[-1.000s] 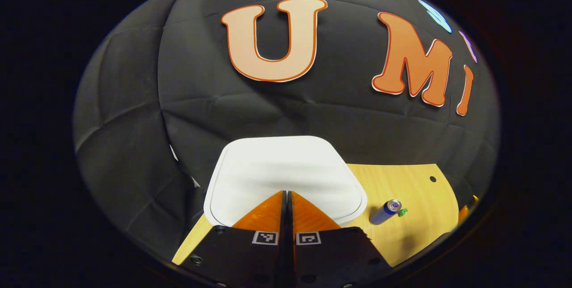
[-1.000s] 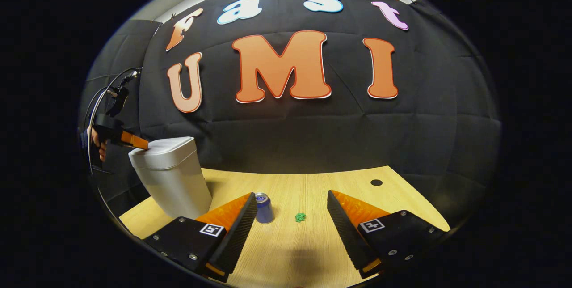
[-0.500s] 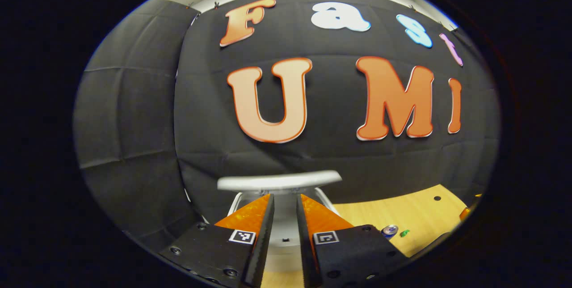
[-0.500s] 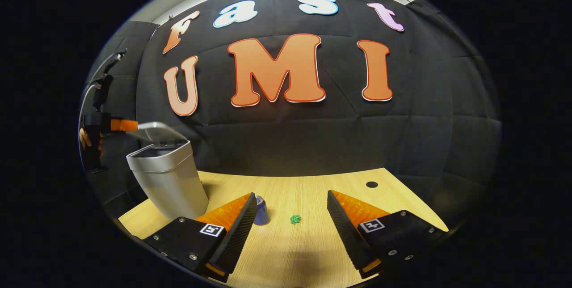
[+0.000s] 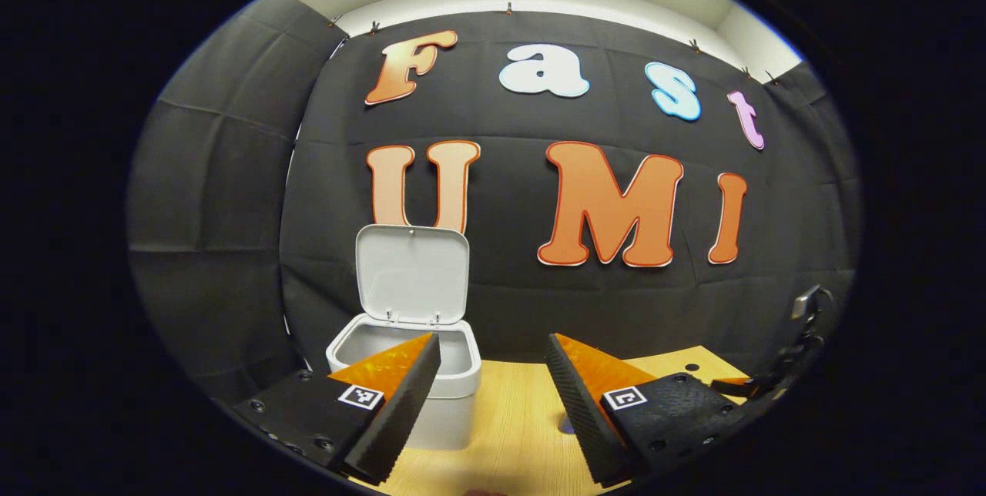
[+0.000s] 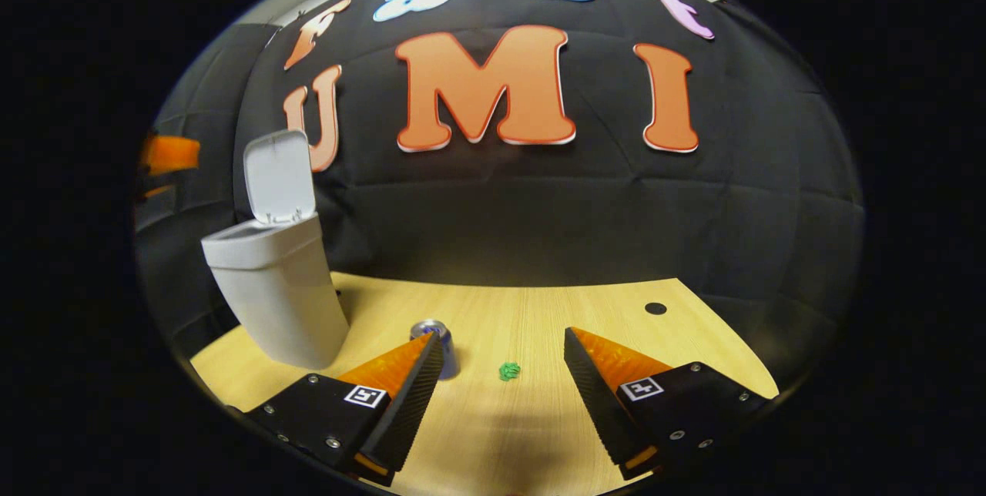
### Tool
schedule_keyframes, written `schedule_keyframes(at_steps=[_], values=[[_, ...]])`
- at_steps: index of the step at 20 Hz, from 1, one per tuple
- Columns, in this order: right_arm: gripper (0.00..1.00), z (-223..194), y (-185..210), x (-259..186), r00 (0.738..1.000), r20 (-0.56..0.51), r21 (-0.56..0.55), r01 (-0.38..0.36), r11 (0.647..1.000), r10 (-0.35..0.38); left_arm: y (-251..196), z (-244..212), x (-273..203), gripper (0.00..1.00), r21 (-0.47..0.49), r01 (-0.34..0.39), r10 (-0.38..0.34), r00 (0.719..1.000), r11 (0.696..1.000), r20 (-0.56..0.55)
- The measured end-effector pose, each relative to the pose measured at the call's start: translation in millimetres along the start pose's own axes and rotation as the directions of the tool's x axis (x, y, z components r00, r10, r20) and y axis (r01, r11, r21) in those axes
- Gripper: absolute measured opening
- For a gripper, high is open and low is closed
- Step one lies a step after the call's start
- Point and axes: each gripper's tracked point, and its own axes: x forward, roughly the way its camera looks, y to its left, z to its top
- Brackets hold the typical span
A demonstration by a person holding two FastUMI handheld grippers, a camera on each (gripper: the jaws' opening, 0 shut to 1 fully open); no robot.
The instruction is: Press the lid of the desktop garbage bin to open it, pick up the crumpled paper on the desktop and throw it into the bin, then pick up the pop can on the desktop and drop it into the bin, and finally close the garbage bin lid.
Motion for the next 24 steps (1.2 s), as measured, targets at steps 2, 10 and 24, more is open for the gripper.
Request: schedule_keyframes(at_steps=[2, 10, 24], values=[[0.94, -23, 5, 35, 0.998, -0.055, -0.007, -0.015, 1.0, 0.014, -7, 5, -8, 0.88, 0.031, -0.001, 0.0, 1.0, 1.0, 0.008], [0.87, -123, -10, 131, 0.953, -0.3, -0.038, 0.028, 0.999, -0.038, -1, 18, -23, 0.88, 0.178, -0.086, 0.085, 0.996, 0.98, 0.016], [0.16, -145, 4, 148, 0.918, -0.396, 0.006, 0.022, 1.0, -0.018, 7, 0, -24, 0.87, 0.188, -0.123, 0.132, 0.99, 0.975, -0.041]])
